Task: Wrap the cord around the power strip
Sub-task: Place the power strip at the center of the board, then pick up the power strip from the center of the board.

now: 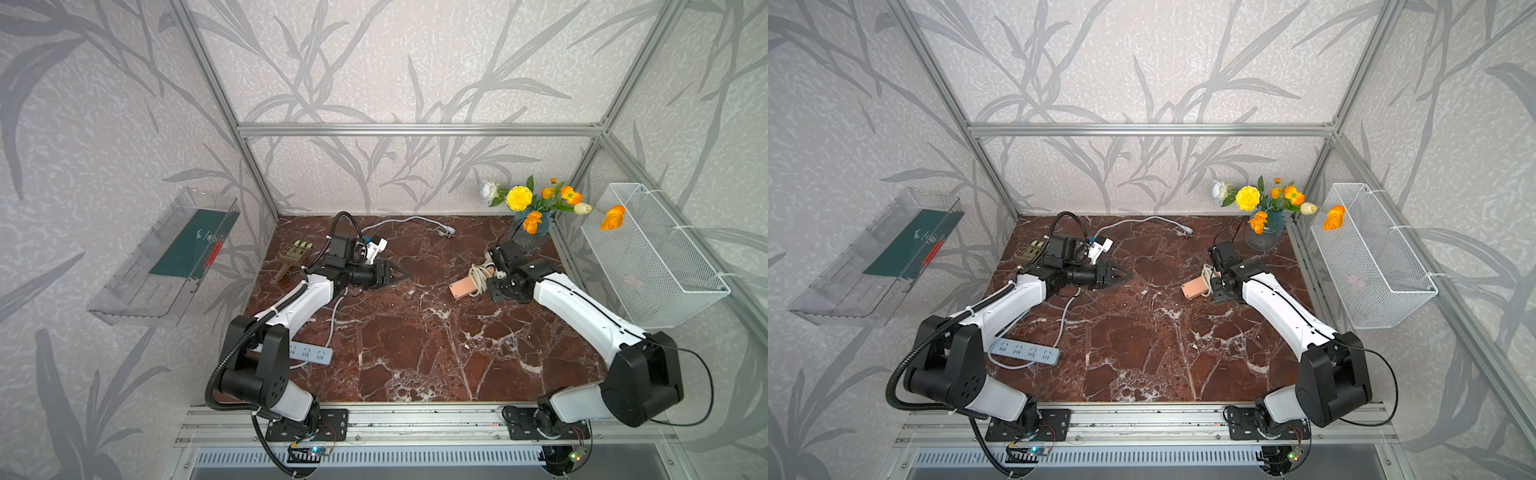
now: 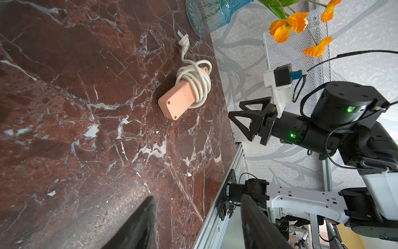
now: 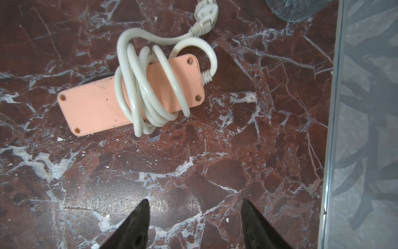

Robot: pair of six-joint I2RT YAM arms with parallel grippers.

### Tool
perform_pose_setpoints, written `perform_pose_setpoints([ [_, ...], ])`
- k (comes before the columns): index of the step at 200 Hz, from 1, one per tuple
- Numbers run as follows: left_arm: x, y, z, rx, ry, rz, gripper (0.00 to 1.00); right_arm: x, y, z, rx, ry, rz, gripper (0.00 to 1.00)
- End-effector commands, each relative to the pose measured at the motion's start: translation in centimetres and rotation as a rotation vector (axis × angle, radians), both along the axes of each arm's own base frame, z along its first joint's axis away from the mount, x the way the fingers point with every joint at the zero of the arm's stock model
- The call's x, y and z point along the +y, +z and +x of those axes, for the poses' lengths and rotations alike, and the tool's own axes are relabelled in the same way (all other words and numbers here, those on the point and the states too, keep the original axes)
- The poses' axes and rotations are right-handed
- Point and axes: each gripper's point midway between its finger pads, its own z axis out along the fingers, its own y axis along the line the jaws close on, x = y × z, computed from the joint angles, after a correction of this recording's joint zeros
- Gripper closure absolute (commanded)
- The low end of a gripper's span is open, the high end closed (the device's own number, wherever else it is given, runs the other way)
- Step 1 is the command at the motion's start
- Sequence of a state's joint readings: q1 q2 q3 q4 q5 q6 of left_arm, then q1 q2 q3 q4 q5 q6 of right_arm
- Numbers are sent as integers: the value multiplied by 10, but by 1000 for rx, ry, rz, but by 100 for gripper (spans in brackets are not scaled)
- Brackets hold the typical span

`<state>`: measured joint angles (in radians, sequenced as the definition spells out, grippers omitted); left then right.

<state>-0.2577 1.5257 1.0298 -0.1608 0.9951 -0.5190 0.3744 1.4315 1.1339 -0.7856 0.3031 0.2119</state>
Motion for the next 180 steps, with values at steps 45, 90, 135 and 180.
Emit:
perform_pose_setpoints([
  [45, 25, 21, 17, -2, 122, 99, 42, 37, 29, 0, -61, 86, 79, 33],
  [90, 120, -7, 2, 66, 429, 480, 44, 169, 30, -2, -87, 287, 303, 33],
  [135, 230, -3, -40, 143, 797, 695, 42, 356, 11, -61, -123, 814, 504, 32],
  [180, 269, 39, -29, 126, 925, 734, 39, 472, -27, -155, -50, 1288, 549, 21],
])
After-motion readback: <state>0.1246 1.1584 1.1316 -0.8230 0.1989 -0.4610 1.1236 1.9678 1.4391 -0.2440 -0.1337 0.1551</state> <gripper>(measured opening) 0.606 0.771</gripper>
